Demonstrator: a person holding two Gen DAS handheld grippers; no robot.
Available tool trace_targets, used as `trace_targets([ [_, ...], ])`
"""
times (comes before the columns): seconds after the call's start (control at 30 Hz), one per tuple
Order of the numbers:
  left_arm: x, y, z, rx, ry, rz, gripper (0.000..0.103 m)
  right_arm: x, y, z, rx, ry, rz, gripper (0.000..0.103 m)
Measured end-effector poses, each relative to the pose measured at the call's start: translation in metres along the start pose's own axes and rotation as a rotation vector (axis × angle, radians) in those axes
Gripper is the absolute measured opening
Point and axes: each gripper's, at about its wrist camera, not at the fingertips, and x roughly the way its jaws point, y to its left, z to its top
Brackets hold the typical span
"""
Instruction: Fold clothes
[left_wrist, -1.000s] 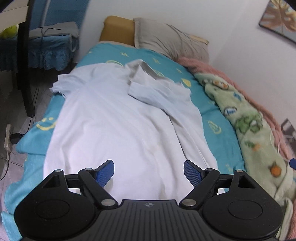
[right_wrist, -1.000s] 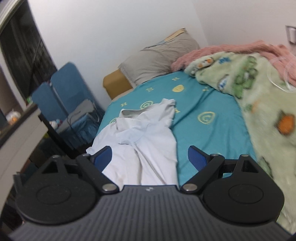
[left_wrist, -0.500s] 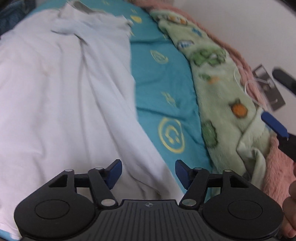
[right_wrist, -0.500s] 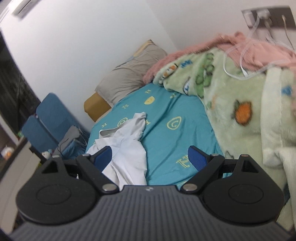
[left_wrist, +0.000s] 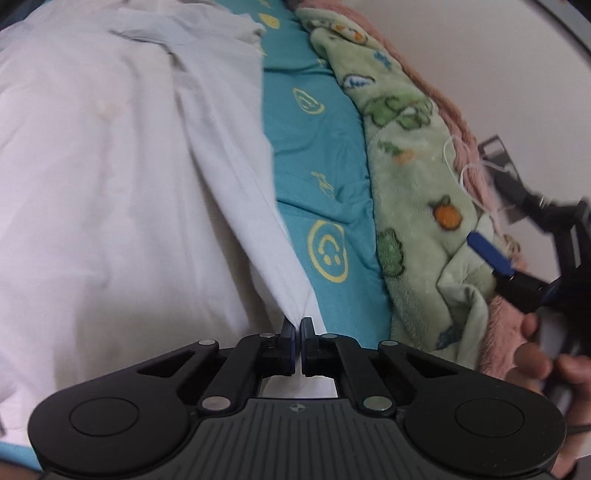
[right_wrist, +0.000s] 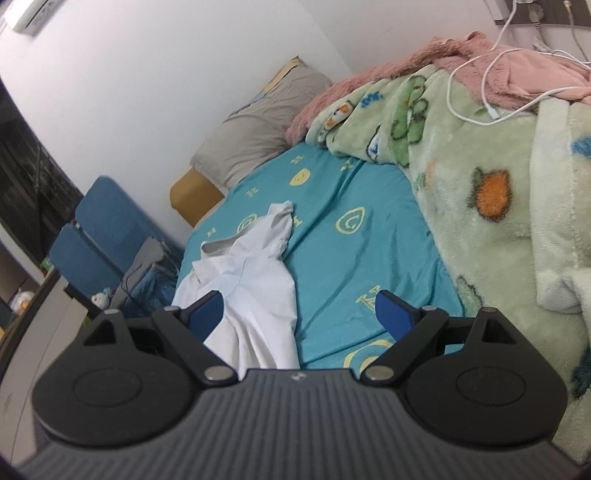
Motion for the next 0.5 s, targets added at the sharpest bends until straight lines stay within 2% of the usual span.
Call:
trace_targets([
  [0.17,-0.013,0.048,0.001,-0.06,0.007,0.064,0.003,0.007,0.011,-0.005,-0.055,0.04,-0.008,0.09],
  [0.27,-0.012,0.066,0.001,-0.11,0.007,0.044,0.006,0.011,0.016,-0.008,-0.078,0.064,-0.012,0.09],
  [0.33,-0.01,0.073,0.002,-0.129,0.001,0.035,0.017,0.013,0.019,-0.011,-0.091,0.077,-0.018,0.09],
  [0.4,-0.008,0.074,0.003,-0.121,-0.006,0.025,0.041,0.016,0.021,-0.012,-0.102,0.09,-0.023,0.09],
  [0.5,0.0,0.067,0.001,-0.078,0.014,0.003,0.047,0.023,0.022,-0.014,-0.1,0.116,-0.022,0.091],
])
